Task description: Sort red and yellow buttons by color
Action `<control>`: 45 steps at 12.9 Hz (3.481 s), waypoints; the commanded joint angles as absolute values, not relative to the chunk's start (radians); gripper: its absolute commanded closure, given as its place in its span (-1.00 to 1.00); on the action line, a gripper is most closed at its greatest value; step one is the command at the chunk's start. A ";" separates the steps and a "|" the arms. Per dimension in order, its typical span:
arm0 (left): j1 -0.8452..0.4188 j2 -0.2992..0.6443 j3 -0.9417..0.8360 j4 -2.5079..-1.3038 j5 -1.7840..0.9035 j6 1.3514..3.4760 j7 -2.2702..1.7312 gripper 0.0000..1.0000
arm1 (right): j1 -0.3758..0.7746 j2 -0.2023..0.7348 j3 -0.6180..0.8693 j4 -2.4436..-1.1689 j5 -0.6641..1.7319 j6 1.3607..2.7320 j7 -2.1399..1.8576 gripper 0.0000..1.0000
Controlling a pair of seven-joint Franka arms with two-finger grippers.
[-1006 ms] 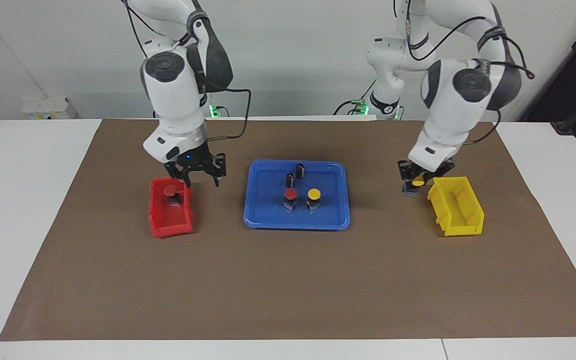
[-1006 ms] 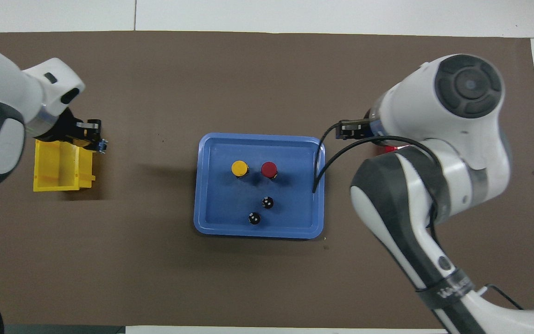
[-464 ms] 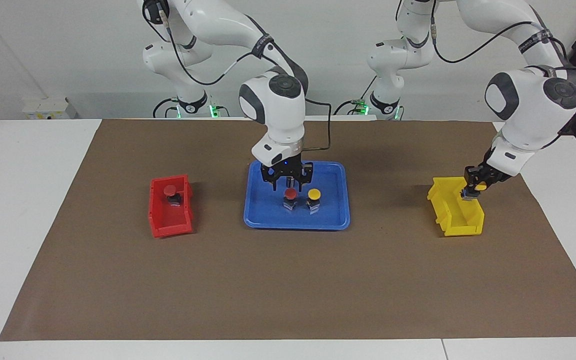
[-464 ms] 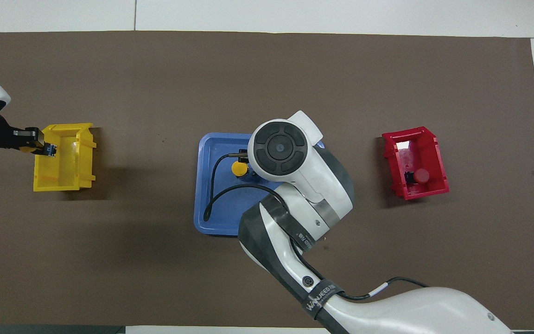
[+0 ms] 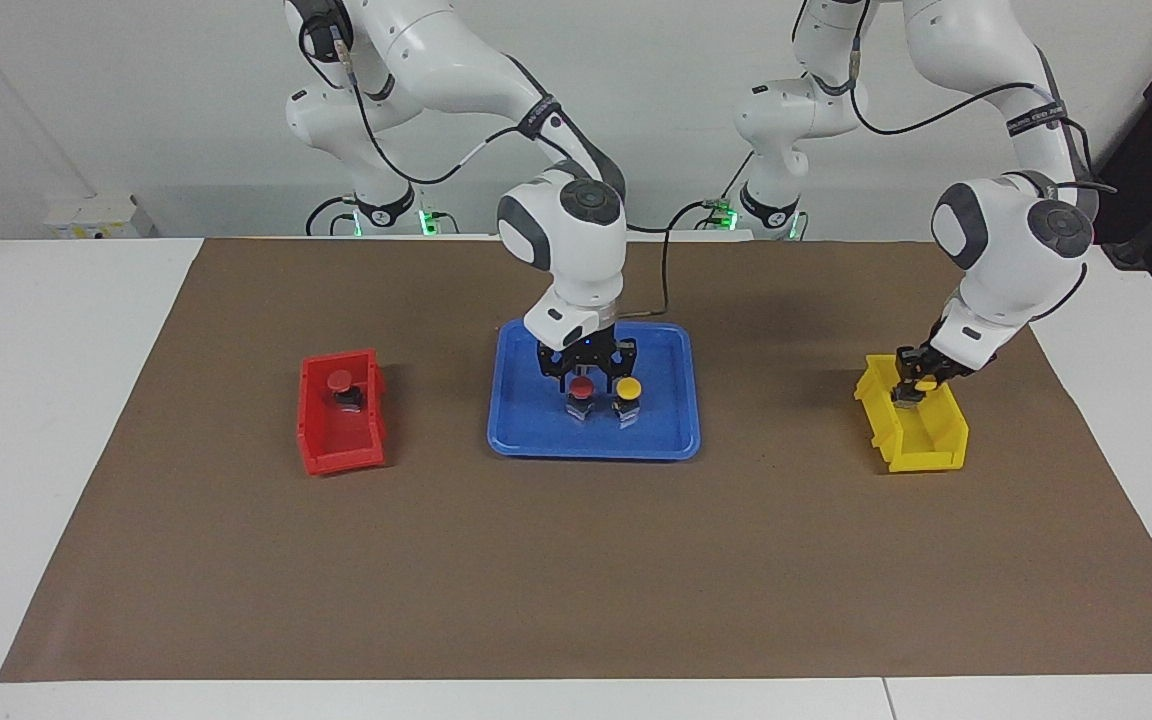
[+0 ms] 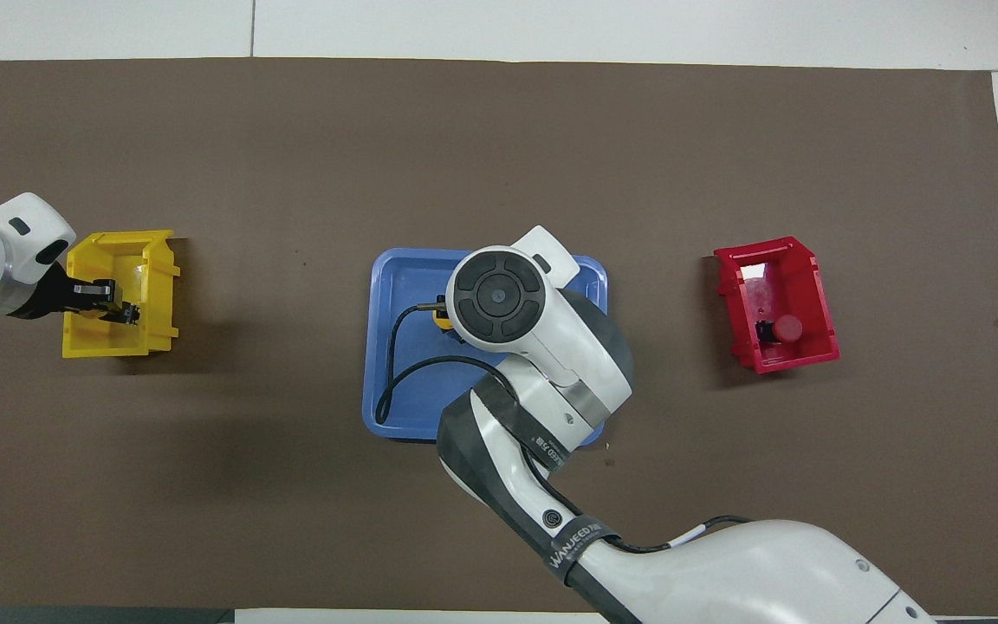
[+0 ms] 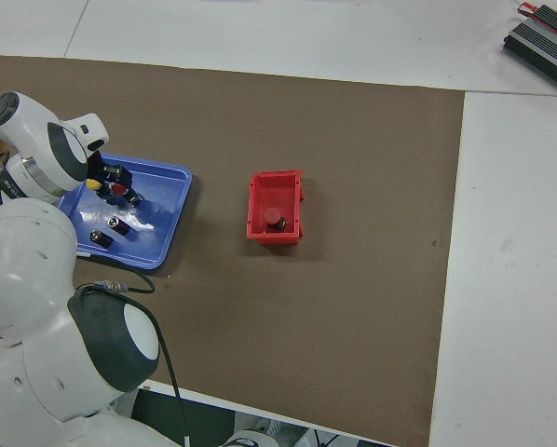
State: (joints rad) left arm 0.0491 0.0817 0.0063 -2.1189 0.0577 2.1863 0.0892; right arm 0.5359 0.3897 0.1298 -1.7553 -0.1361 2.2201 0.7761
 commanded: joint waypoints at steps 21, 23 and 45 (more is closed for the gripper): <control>-0.553 0.173 -0.015 -1.864 0.060 2.043 -0.679 -0.75 | -0.046 0.032 0.123 -1.968 -0.005 2.032 -0.170 0.50; -0.578 0.216 -0.021 -1.839 0.046 2.068 -0.693 -0.74 | -0.069 0.012 0.123 -2.054 -0.005 2.145 -0.204 0.50; -0.380 0.221 0.002 -1.624 -0.014 1.789 -0.506 0.97 | -0.077 0.114 0.123 -2.027 -0.006 2.204 -0.219 -0.43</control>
State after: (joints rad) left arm -0.4935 0.2550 0.0042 -1.6224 -0.0045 1.8389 -0.6571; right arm -0.0599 0.1136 0.1102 -2.1269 -0.0191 2.3285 -0.1875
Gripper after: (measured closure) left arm 0.586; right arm 0.339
